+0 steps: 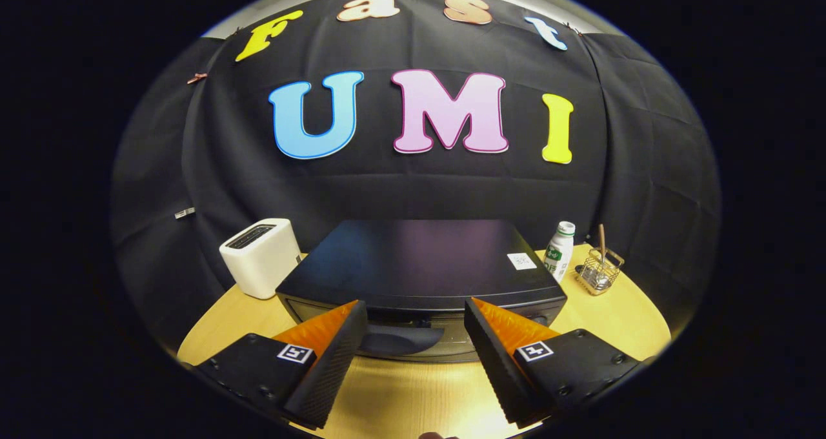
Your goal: Open the toaster oven, put the food inside, and close the toaster oven door.
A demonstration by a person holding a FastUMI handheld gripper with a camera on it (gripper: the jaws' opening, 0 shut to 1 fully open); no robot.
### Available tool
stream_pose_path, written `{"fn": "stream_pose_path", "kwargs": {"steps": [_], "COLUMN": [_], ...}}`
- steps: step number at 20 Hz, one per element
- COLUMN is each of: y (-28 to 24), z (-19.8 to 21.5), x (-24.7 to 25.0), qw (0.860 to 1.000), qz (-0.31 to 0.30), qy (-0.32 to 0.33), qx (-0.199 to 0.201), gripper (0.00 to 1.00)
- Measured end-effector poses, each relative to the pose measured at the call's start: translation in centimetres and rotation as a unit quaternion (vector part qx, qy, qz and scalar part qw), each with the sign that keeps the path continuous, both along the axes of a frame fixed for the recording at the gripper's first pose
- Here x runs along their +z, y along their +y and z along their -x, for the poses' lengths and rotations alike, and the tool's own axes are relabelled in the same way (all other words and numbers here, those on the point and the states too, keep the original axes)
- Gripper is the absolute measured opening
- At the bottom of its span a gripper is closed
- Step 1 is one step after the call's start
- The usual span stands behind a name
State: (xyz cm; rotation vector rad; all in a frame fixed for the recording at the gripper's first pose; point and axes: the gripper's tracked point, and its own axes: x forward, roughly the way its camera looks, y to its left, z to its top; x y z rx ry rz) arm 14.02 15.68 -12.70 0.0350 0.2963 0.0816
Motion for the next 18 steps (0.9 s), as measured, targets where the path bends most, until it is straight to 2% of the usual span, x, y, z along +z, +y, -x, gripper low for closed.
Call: {"fn": "stream_pose_path", "kwargs": {"steps": [5,8,10,18], "y": [-0.2,0.6,0.6,0.5], "z": [-1.1,-1.0,-0.3,4.6], "x": [-2.0,-2.5,-3.1,-4.9], "qw": [0.999,1.000,0.999,0.999], "qz": [-0.001,-0.006,-0.020,0.008], "qy": [0.021,0.019,0.036,0.051], "qx": [-0.030,-0.021,-0.024,-0.008], "gripper": [0.99,0.99,0.98,0.98]}}
